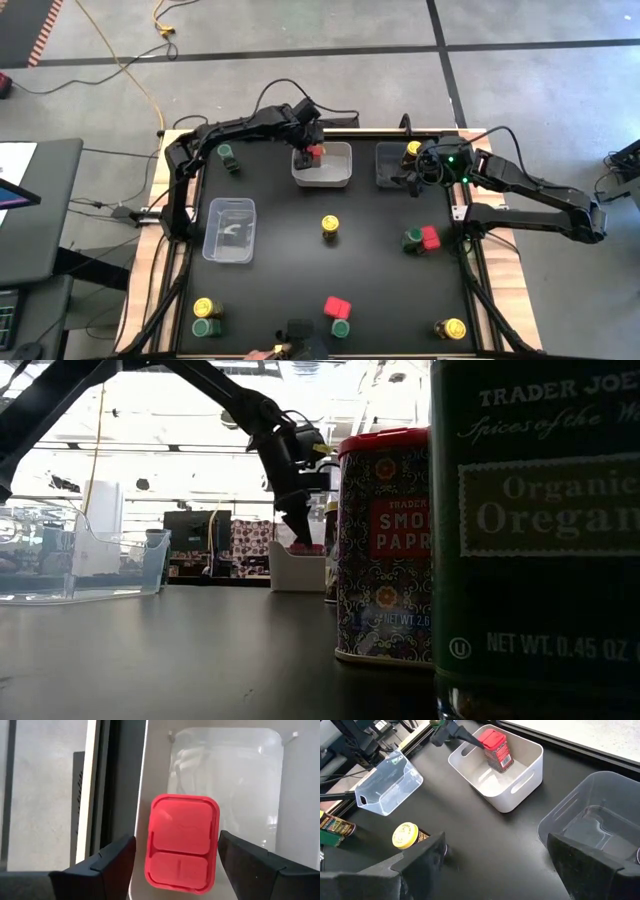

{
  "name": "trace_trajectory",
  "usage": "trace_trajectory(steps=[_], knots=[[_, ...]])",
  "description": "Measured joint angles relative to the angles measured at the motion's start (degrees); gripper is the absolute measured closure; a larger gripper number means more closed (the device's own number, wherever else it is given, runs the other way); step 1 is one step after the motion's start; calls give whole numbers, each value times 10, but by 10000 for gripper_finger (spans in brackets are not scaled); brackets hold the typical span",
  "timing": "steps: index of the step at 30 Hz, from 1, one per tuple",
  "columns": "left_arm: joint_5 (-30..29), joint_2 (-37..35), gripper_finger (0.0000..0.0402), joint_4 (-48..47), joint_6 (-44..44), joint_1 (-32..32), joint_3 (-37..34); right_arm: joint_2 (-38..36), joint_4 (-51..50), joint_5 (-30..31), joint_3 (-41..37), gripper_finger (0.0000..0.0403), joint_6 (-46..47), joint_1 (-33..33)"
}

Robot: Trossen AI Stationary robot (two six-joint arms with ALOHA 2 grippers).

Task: Sort spices by type
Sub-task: Put the bottom left yellow seasoning bottle into the black bin

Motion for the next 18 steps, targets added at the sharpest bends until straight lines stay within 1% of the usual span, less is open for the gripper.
trace_trajectory(steps=[6, 12, 15, 18], knots=[[0, 0, 132, -63, -27, 0, 25, 0, -2, 0, 0, 29, 0, 0], [0, 0, 133, -142, -80, -9, 72, 0, -25, 0, 0, 29, -1, 0], [0, 0, 132, -177, -127, -22, 100, 0, -33, 0, 0, 29, -1, 0], [0, 0, 132, -208, -220, -34, 129, 0, -32, 0, 0, 29, -1, 0]])
